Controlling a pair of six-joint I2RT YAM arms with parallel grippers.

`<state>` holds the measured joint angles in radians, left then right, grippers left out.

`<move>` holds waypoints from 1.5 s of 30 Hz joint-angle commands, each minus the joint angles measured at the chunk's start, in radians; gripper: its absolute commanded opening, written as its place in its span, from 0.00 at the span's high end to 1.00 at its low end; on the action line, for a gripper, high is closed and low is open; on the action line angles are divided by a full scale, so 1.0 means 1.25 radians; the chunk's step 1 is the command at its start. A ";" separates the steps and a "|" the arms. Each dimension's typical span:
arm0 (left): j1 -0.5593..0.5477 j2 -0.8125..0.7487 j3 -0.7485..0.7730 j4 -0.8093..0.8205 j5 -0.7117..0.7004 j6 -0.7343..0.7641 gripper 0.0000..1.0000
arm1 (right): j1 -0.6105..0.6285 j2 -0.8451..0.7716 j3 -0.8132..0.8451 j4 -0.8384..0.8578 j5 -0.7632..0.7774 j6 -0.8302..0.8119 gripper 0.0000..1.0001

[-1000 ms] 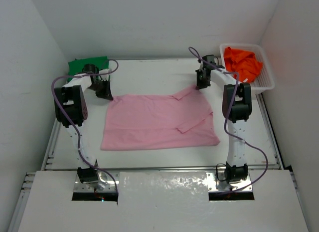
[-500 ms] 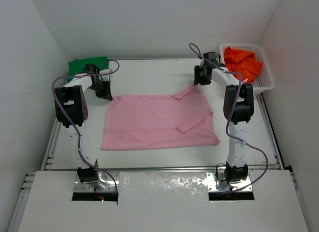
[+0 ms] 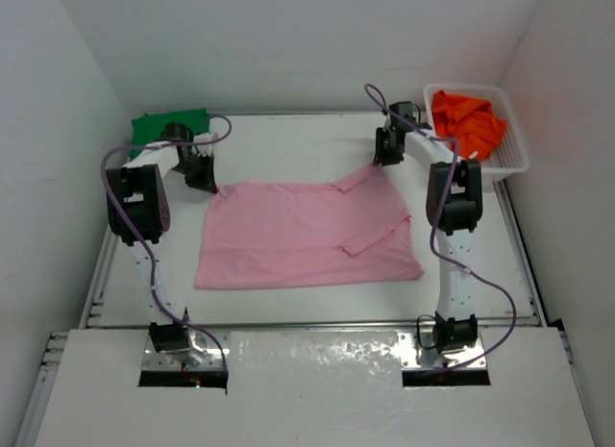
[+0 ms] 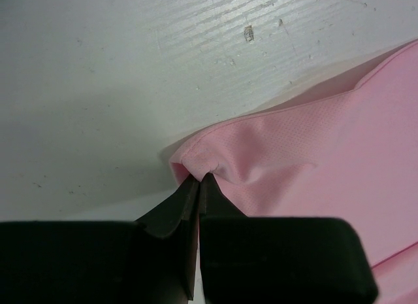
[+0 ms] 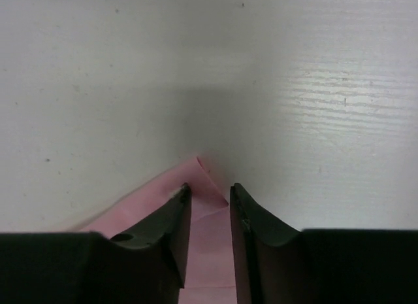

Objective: Fold and stack the t-shirts
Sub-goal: Grap the side of the flattened tshirt furthest away from the robot with both arms, then fold the other side of the tshirt into a rectangle

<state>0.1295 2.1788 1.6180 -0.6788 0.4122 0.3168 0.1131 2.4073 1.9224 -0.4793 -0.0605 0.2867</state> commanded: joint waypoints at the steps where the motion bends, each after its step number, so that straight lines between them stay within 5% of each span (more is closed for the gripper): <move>1: -0.010 -0.015 0.020 0.012 -0.016 0.013 1.00 | 0.002 0.016 0.010 -0.018 -0.014 0.014 0.73; 8: -0.009 -0.025 0.019 0.021 -0.034 0.006 1.00 | 0.002 -0.009 -0.015 0.002 0.026 0.008 1.00; 16: -0.012 -0.150 -0.038 0.099 -0.089 0.025 1.00 | 0.003 -0.167 -0.144 0.047 0.036 -0.005 1.00; 22: -0.012 -0.300 -0.184 0.132 -0.088 0.129 1.00 | 0.004 -0.472 -0.522 0.151 -0.031 0.061 1.00; 31: -0.012 -0.419 -0.368 0.050 -0.062 0.286 1.00 | 0.009 -0.743 -0.791 0.180 -0.104 0.136 1.00; 39: -0.009 -0.453 -0.449 0.047 -0.136 0.318 1.00 | 0.013 -0.842 -0.918 0.139 -0.133 0.147 1.00; 45: -0.009 -0.434 -0.387 -0.015 -0.118 0.296 1.00 | 0.011 -0.841 -0.880 0.125 -0.131 0.143 1.00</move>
<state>0.1238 1.6650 1.0637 -0.6655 0.2489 0.6819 0.1223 1.3796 0.7689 -0.3279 -0.2165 0.4606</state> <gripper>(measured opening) 0.004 0.002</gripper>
